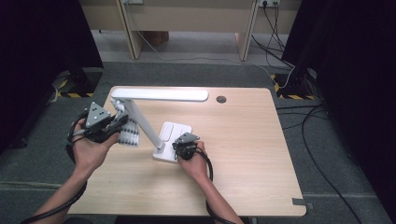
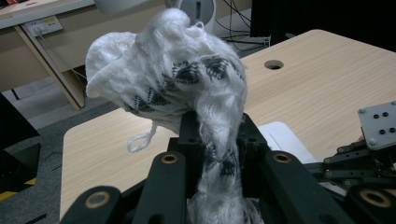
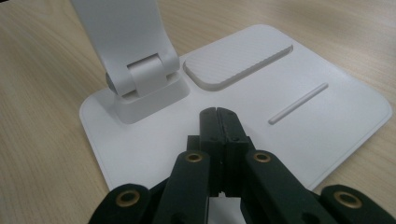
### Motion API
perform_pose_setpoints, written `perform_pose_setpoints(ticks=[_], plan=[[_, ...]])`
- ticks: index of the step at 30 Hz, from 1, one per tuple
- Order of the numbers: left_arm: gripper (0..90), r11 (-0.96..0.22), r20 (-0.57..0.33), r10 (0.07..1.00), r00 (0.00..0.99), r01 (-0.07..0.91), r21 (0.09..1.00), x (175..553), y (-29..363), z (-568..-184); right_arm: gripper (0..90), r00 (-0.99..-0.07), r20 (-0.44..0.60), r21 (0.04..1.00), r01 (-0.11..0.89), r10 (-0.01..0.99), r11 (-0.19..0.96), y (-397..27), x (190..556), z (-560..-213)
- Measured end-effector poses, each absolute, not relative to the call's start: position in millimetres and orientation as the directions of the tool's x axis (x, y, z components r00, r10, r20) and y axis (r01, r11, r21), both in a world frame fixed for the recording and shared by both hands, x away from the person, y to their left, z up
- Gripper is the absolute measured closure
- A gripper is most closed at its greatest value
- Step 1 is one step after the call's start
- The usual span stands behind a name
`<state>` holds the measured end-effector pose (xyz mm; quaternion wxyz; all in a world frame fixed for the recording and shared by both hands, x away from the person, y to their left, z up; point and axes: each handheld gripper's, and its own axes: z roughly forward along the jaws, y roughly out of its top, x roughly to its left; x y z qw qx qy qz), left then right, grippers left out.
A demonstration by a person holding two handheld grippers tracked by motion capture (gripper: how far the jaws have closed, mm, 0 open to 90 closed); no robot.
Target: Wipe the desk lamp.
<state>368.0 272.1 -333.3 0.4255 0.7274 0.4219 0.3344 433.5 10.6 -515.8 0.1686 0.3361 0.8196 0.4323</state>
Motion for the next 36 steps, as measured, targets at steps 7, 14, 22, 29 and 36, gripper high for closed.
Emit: perform_pose_setpoints(ticks=[7, 14, 22, 29, 36], plan=[[75.7, -0.286, 0.129, 0.898, 0.42, 0.336, 0.897, 369, 270, -336, 90.0, -0.718, 0.012, 0.822, 0.403, 0.696, 0.402, 11, 433, -516], [75.6, -0.286, 0.123, 0.898, 0.423, 0.347, 0.893, 370, 268, -341, 90.0, -0.718, 0.011, 0.822, 0.402, 0.695, 0.403, 11, 433, -516], [75.5, -0.288, 0.118, 0.897, 0.427, 0.36, 0.887, 371, 266, -348, 90.0, -0.719, 0.011, 0.822, 0.402, 0.695, 0.403, 11, 433, -516], [75.6, -0.282, 0.1, 0.895, 0.435, 0.376, 0.883, 372, 264, -357, 90.0, -0.719, 0.011, 0.822, 0.402, 0.695, 0.403, 11, 433, -516], [75.5, -0.276, 0.09, 0.896, 0.436, 0.387, 0.88, 373, 261, -364, 90.0, -0.718, 0.01, 0.822, 0.402, 0.696, 0.403, 11, 433, -516]])
